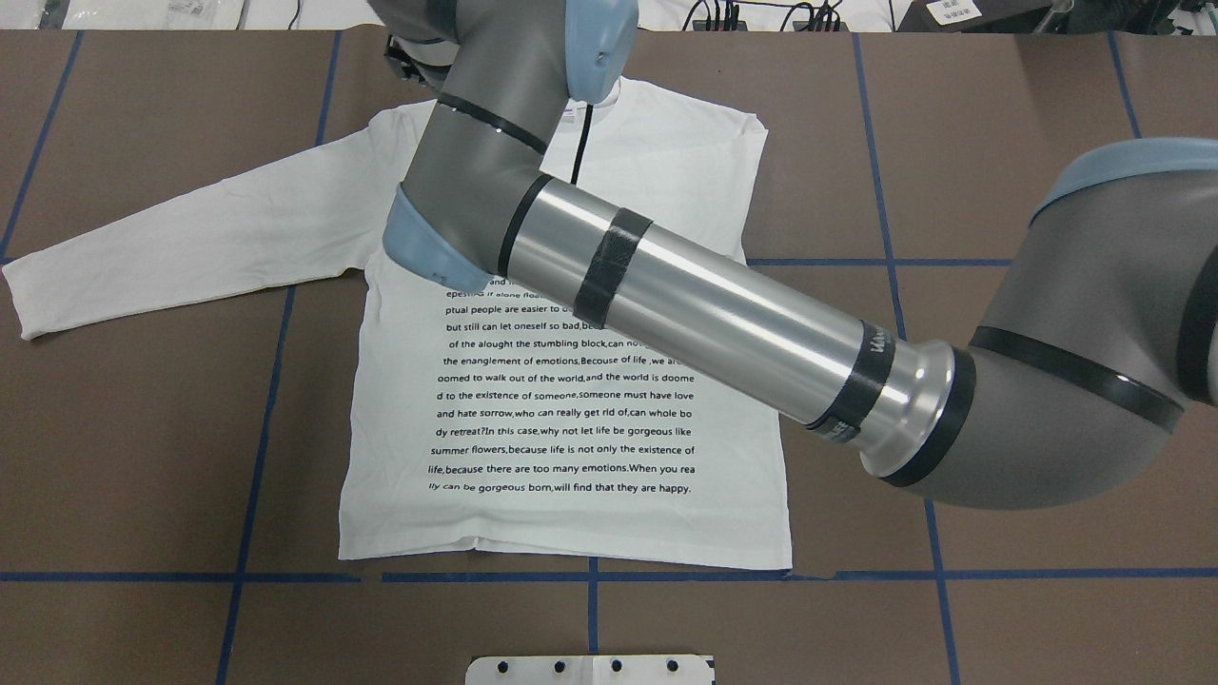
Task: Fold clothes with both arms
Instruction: 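Lift the sleeve with the right gripper and fold it across the chest, then withdraw the right arm while the left gripper moves to the other cuff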
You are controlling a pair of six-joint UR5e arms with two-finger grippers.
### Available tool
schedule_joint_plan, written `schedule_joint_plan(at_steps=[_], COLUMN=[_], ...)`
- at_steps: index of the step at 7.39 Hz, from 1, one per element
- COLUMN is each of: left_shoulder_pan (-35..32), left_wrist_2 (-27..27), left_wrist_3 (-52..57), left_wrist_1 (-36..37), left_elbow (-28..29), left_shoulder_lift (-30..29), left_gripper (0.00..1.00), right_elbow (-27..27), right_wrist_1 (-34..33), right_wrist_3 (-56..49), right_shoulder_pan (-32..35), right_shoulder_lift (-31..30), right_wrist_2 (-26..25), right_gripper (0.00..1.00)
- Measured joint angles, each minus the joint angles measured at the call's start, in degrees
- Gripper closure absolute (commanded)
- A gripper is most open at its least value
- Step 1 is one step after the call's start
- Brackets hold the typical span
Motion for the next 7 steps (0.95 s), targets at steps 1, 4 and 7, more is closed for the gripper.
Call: schedule_joint_plan(at_steps=[1,4,7], left_shoulder_pan=[1.45,8.87,17.24], left_wrist_2=[0.04,0.72,8.99], left_wrist_3=[-0.03,-0.83,-7.05], left_wrist_1=[-6.74,-17.28,-24.64], left_elbow=[3.9,12.01,14.58], left_shoulder_lift=[-0.19,0.25,3.0], left_gripper=[0.0,0.0,0.0], right_elbow=[8.69,34.29,47.22], right_wrist_1=[-4.09,-9.9,-2.17], right_wrist_3=[-4.35,-24.27,-41.74], right_shoulder_pan=[3.76,15.63,23.99], right_shoulder_lift=[-6.23,-30.09,-53.41], right_wrist_2=[3.86,14.33,22.11], right_gripper=[0.0,0.0,0.0])
